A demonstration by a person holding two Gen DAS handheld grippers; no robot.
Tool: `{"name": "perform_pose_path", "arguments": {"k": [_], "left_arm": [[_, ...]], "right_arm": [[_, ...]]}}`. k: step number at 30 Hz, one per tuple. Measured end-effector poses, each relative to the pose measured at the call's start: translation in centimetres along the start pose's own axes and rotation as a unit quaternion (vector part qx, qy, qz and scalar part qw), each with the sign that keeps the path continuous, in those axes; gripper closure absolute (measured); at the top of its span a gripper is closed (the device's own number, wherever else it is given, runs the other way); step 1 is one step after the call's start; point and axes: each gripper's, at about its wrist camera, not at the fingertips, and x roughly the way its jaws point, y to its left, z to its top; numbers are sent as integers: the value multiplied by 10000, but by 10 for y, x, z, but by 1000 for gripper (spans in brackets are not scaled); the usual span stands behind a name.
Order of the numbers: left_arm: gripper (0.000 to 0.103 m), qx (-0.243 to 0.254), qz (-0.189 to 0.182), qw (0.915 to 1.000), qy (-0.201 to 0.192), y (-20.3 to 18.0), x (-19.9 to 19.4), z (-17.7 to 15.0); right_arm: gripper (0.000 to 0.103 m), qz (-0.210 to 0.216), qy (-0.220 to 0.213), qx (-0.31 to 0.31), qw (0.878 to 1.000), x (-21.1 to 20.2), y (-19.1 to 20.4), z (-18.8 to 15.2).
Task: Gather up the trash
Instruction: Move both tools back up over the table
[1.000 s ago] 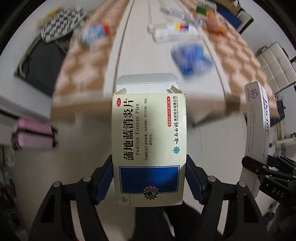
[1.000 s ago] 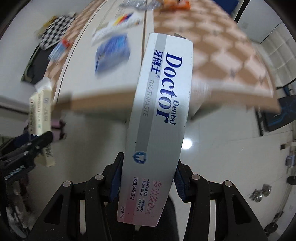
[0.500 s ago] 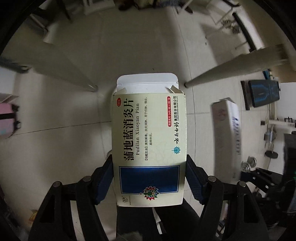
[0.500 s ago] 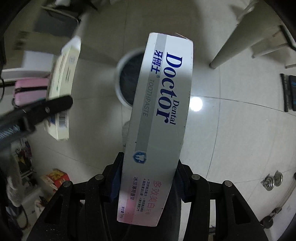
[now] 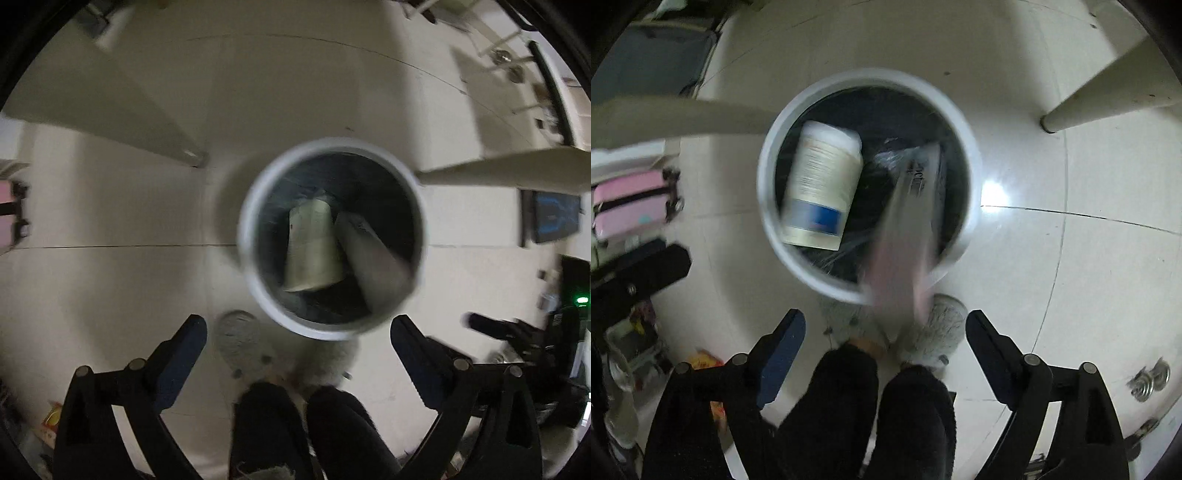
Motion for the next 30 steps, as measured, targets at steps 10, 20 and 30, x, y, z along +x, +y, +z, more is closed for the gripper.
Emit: {"name": "perform_pose_path", "arguments": {"k": [10,20,30], "left_arm": [[2,-41,854,9951,-487,6,-16,-31],[2,20,1008,9940,-421,5,-45,-52],[2,72,919,9948,-427,-1,-136,-84]], "right_arm": [[2,-952,-668,468,9921,-24,17,-11],[2,-1192,-950,353,9877,-78,45,-34],[2,-1159,-1161,363,9858,-174,87,-63]]}}
